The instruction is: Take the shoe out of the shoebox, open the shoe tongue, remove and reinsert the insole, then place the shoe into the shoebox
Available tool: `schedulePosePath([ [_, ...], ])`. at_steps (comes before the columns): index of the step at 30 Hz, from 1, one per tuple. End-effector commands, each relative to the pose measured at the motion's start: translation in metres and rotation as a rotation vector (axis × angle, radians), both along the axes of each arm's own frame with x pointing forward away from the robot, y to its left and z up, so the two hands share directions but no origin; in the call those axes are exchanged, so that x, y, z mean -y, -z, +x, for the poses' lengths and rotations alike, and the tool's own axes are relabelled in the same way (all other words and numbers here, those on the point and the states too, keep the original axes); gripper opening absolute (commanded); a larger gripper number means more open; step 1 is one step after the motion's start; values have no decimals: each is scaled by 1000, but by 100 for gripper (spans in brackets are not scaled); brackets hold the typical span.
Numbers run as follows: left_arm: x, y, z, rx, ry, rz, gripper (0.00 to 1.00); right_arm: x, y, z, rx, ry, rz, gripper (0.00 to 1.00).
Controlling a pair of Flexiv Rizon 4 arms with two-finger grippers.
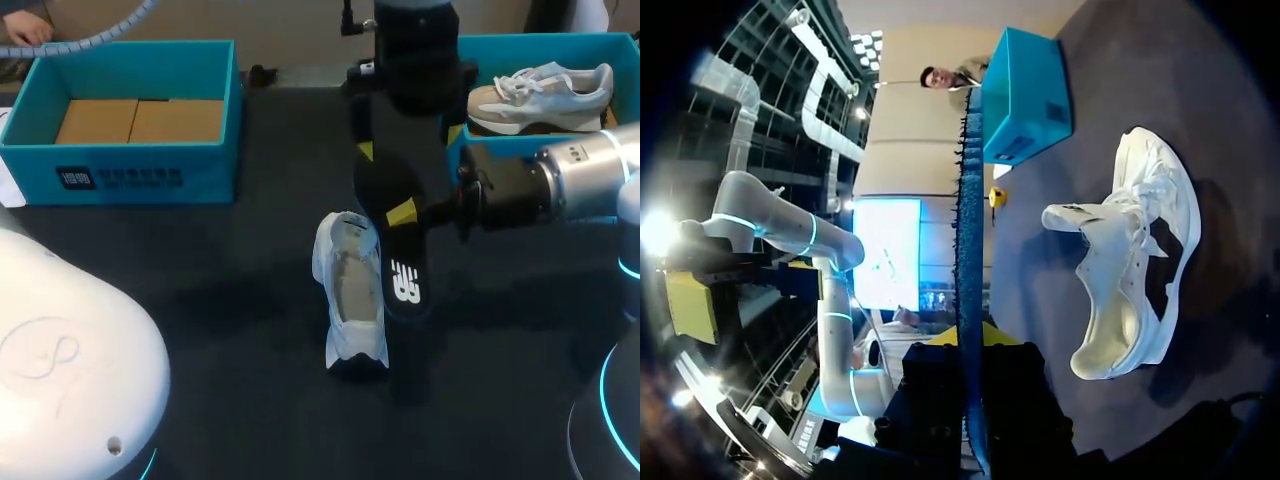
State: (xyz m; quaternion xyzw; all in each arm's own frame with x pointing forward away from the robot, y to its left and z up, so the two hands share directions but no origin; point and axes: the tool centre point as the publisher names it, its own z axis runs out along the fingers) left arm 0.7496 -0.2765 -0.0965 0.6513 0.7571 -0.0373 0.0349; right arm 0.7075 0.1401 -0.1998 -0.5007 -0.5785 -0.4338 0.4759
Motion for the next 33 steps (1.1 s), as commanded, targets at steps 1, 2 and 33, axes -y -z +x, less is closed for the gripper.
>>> schedulePosePath([
  [1,-20,2,-4,20,12,-134,100,1,-1,-1,-1,7,-4,0],
  [2,-22,1,-5,18,25,-164,100,1,-1,-1,-1,8,-4,0],
  [33,-65,-9,-25,119,33,-860,100,15,-13,0,-6,51,-6,0],
])
